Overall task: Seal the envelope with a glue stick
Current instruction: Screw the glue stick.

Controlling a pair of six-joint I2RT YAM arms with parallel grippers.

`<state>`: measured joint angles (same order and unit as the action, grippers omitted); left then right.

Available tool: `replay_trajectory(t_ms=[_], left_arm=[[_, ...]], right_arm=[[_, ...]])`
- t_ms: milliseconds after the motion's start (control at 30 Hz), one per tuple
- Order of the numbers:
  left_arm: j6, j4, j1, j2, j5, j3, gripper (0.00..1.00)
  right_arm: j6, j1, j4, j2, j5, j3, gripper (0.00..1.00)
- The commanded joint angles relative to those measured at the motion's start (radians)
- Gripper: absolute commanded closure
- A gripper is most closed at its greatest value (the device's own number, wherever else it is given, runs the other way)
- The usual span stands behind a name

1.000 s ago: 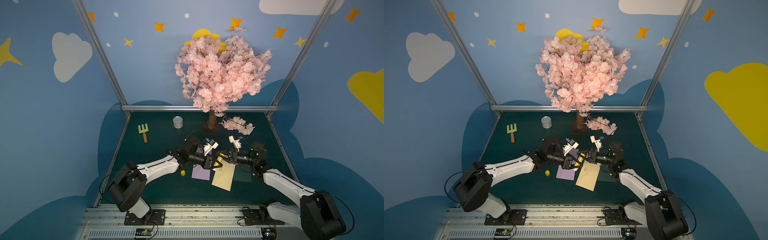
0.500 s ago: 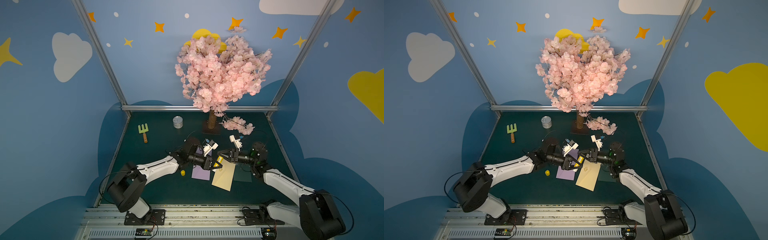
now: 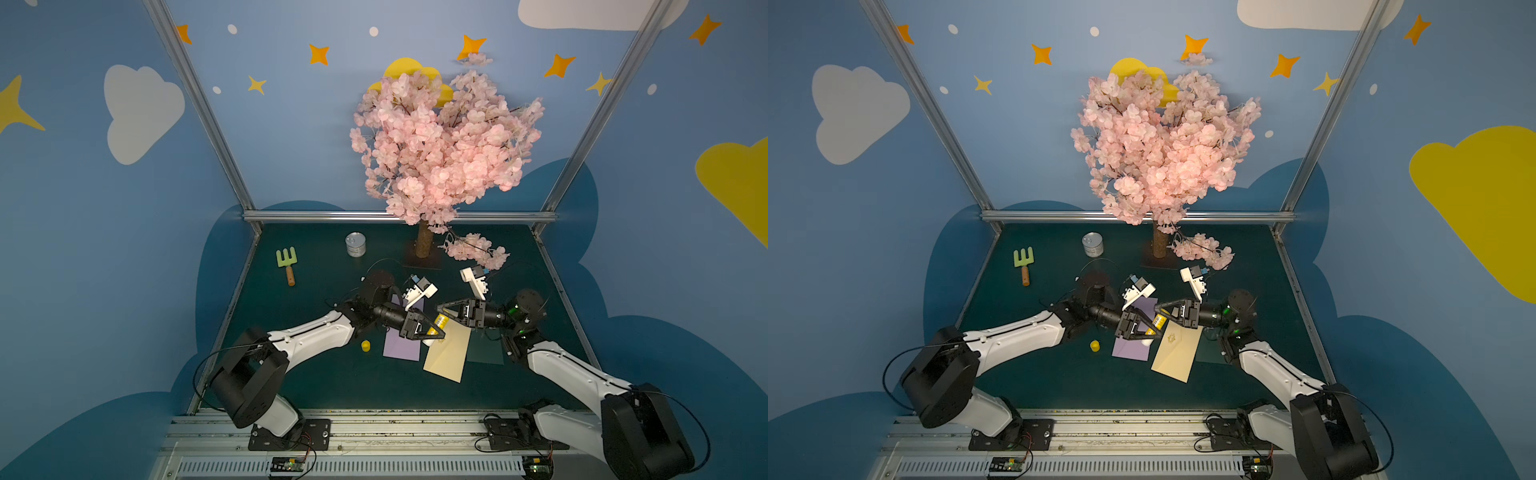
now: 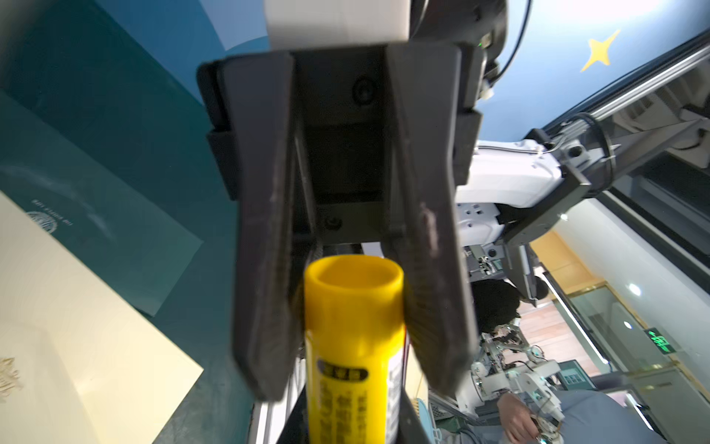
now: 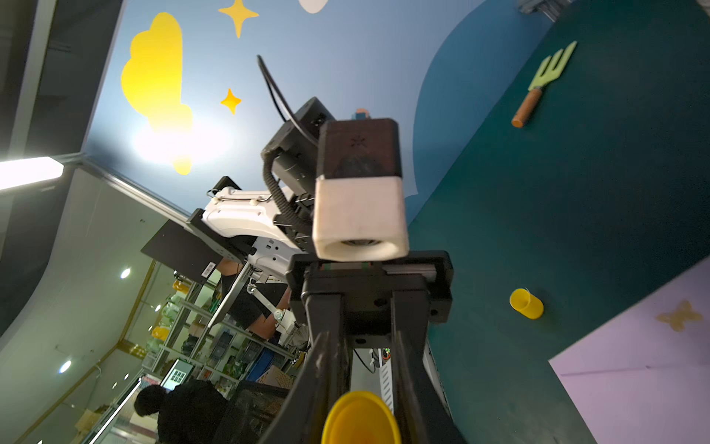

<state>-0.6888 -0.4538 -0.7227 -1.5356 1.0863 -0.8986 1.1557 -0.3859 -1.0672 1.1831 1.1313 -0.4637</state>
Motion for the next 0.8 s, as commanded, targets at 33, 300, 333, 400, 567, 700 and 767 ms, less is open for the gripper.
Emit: replay_trajectory(t_ms=[33,300,333,400,567,700,767], left_arm=[[-0.286,-0.348,0.014,-0.006,0.128,0.025,0.97],[-0.196,-0.228,0.038,0.013,0.054,0.041,0.97],[-0.079,-0.051,0.036,0.038,-0.003,0.023,0.97],[0.094,0.204,0.031,0.073,-0.132,-0.014,0.97],[0.211,0.397,0.026,0.089,-0.355,-0.039,0.97],[0.263,0.497,0.013,0.059,-0.461,-0.068,0.97],[0.281,0.534,0.003,0.046,-0.496,-0.084,0.97]], right_arm=[[0.135,-0.026,-0.341,0.04,0.098,-0.023,1.0],[0.061,0.0,-0.217,0.027,0.037,-0.058,0.67],[0.044,0.01,-0.127,0.024,0.019,-0.065,0.63],[-0.01,0.019,0.045,-0.002,-0.046,-0.063,0.57],[-0.273,0.004,0.68,-0.08,-0.221,-0.157,0.47],[-0.37,-0.015,0.893,-0.071,-0.318,-0.202,0.43],[-0.39,-0.028,0.935,-0.058,-0.357,-0.238,0.44]])
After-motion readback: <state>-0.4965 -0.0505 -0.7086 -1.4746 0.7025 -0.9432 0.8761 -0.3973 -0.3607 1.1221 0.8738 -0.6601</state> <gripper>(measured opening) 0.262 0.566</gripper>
